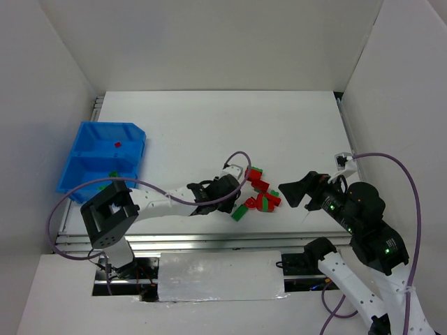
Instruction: Sort the legos into containers by color
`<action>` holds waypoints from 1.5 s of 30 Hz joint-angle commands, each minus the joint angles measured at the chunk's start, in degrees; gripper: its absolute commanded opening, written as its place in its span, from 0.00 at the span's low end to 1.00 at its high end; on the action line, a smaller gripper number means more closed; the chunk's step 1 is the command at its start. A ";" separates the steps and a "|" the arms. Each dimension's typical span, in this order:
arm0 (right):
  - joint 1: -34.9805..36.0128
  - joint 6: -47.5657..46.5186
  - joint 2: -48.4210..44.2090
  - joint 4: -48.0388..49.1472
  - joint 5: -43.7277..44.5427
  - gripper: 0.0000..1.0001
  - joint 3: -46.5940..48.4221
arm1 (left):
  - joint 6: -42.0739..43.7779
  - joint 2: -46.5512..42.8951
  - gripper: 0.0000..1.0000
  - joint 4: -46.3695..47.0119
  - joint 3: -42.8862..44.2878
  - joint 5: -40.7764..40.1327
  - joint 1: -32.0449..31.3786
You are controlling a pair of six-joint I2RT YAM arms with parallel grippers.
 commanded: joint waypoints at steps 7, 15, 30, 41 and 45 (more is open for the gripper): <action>0.47 -1.60 0.31 2.16 -1.16 0.99 -0.14 | 10.04 2.10 0.48 3.26 4.92 3.46 -4.60; 0.47 -2.13 0.66 1.81 -1.07 0.99 -0.31 | 13.83 2.98 0.70 1.42 7.55 8.56 -5.13; 0.47 -2.31 0.84 1.81 -1.68 1.00 -0.49 | 8.90 11.33 0.54 -3.07 12.22 4.43 -8.91; 0.38 -2.13 1.10 2.51 -2.12 1.00 -1.19 | 7.41 5.88 0.58 -2.89 9.50 2.58 -9.52; 0.38 -2.05 1.19 2.95 -2.30 1.00 -1.46 | 7.06 4.13 0.57 -3.33 8.88 2.15 -10.22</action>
